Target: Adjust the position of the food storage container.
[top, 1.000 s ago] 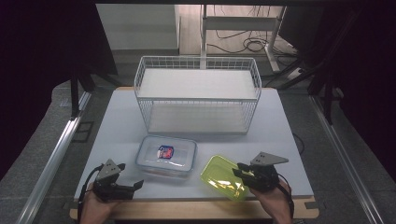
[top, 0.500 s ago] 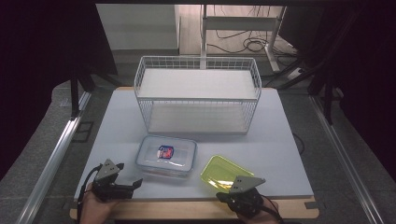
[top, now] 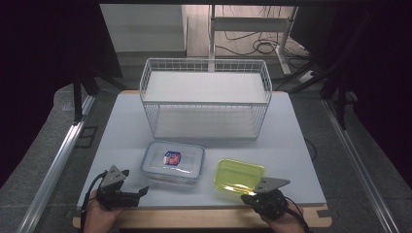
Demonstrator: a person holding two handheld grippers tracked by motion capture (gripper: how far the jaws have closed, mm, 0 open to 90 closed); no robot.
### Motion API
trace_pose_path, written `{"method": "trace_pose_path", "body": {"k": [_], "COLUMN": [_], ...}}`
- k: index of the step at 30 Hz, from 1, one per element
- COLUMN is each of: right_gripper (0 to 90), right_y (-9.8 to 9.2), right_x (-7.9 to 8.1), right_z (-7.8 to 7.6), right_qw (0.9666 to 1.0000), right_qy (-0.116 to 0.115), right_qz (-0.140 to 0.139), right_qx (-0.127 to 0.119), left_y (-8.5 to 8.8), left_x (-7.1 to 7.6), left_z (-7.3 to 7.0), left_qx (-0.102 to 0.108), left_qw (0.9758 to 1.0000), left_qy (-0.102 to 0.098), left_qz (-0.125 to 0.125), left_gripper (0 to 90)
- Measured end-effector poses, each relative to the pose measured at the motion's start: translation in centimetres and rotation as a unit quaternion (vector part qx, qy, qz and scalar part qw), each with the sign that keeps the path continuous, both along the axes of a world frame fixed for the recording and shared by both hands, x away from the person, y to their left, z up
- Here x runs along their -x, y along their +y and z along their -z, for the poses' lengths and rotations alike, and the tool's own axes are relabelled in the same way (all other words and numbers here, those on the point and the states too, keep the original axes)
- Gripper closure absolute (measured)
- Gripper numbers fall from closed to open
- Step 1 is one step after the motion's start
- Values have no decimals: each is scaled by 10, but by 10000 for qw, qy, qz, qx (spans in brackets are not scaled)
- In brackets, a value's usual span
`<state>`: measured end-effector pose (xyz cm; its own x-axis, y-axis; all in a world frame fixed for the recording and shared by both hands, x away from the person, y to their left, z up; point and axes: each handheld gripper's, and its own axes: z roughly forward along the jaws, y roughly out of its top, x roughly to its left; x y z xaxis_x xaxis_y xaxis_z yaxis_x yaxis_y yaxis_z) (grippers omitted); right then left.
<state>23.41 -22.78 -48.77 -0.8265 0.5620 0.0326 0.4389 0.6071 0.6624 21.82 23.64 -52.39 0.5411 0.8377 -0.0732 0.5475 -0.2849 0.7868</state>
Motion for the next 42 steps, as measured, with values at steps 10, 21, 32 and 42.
{"method": "trace_pose_path", "body": {"k": [10,21,32,42], "right_gripper": [887,892,894,894], "right_y": [6,106,80,23], "right_x": [-13,-64,-77,-82], "right_z": [-17,-11,-1,-5], "right_qw": [9991,9992,9987,9960], "right_qy": [-48,-251,-221,-194], "right_qz": [146,-281,105,744], "right_qx": [-397,99,436,454], "left_y": [1,3,1,-1], "left_x": [-2,0,0,-1], "left_z": [0,-1,-1,-1], "left_qx": [40,47,17,-2], "left_qw": [9999,9999,10000,10000], "left_qy": [22,-27,-40,-14], "left_qz": [-105,-106,-56,-41], "left_gripper": [72,73,99,100]}}
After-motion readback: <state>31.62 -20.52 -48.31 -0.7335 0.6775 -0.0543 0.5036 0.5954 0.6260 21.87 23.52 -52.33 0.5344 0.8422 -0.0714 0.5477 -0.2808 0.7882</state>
